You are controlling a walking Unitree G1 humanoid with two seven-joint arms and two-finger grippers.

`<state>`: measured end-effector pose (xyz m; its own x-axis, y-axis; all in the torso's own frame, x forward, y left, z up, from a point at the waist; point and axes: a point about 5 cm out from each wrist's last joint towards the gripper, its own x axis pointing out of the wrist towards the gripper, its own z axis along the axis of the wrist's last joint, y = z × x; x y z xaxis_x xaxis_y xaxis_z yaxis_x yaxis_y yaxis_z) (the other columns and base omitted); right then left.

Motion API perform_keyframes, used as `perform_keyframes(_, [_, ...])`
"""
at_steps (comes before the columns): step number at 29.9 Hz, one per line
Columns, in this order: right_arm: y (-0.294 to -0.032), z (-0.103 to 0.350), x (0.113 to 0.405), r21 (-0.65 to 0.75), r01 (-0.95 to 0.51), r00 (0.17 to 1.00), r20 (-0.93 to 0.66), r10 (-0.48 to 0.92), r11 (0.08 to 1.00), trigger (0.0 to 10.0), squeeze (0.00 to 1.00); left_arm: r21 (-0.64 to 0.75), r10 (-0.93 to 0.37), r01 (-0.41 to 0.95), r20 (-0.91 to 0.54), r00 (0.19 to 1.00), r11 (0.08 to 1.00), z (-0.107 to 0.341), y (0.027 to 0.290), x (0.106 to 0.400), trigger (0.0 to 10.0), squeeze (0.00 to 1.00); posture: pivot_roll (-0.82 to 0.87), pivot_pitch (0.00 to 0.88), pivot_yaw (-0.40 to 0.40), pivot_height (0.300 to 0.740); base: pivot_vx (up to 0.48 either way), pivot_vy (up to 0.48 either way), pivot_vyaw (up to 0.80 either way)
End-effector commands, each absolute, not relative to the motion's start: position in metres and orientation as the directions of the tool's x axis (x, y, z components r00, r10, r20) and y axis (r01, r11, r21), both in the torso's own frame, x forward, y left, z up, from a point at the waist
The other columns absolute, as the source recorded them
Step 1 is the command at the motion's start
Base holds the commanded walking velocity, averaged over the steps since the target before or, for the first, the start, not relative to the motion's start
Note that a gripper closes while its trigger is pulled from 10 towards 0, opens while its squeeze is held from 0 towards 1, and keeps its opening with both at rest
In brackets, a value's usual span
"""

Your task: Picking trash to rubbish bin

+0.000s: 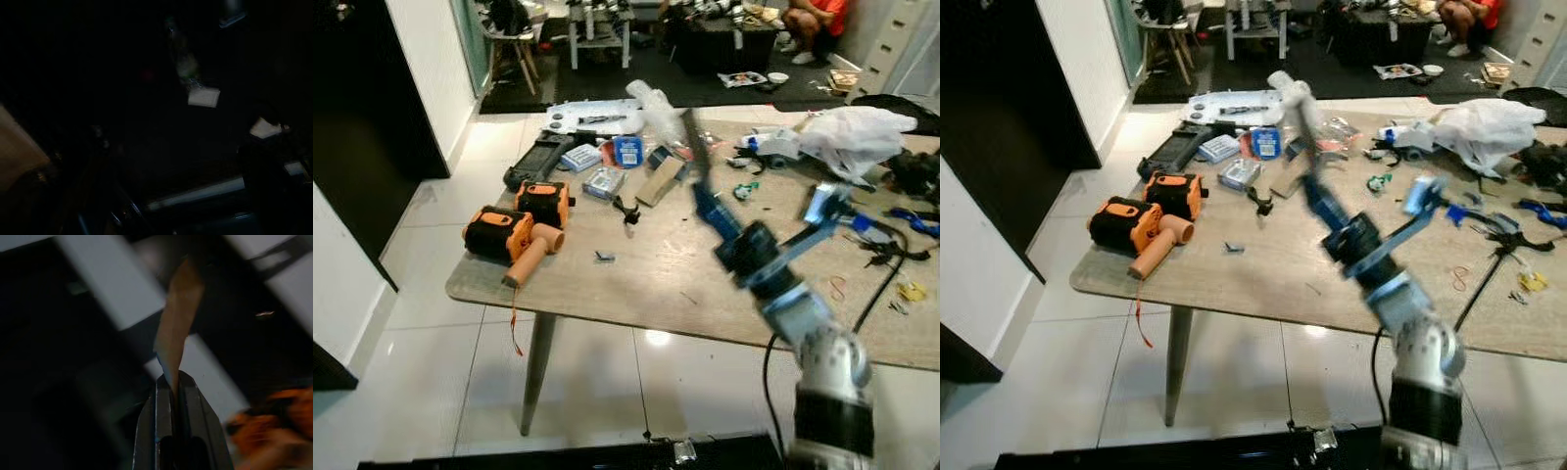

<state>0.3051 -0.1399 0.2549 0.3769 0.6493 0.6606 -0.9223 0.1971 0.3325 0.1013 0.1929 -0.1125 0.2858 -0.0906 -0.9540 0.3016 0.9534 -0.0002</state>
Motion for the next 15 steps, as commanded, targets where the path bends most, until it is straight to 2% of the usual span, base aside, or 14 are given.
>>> perform_keyframes(1, [-0.129, 0.257, 0.292, 0.27, -0.956, 0.27, 0.676, 0.685, 0.111, 10.0, 0.0, -0.022, -0.139, 0.314, -0.925, 0.354, 0.949, -0.108, 0.181, 0.12, 10.0, 0.0, -0.1, 0.114, 0.045, 0.74, 0.0, 0.0, 0.0])
perform_keyframes(8, [-0.098, 0.216, 0.294, 0.425, -0.896, 0.367, 0.537, 0.76, 0.132, 10.0, 0.0, -0.023, -0.128, 0.278, -0.922, 0.366, 0.96, -0.108, 0.182, 0.122, 10.0, 0.0, -0.11, 0.113, 0.045, 0.74, 0.0, 0.0, 0.0])
perform_keyframes(15, [-0.087, 0.2, 0.278, 0.465, -0.883, 0.323, 0.507, 0.799, 0.062, 10.0, 0.0, -0.022, -0.126, 0.287, -0.928, 0.35, 0.958, -0.109, 0.181, 0.118, 10.0, 0.0, -0.12, 0.113, 0.044, 0.74, 0.0, 0.0, 0.0])
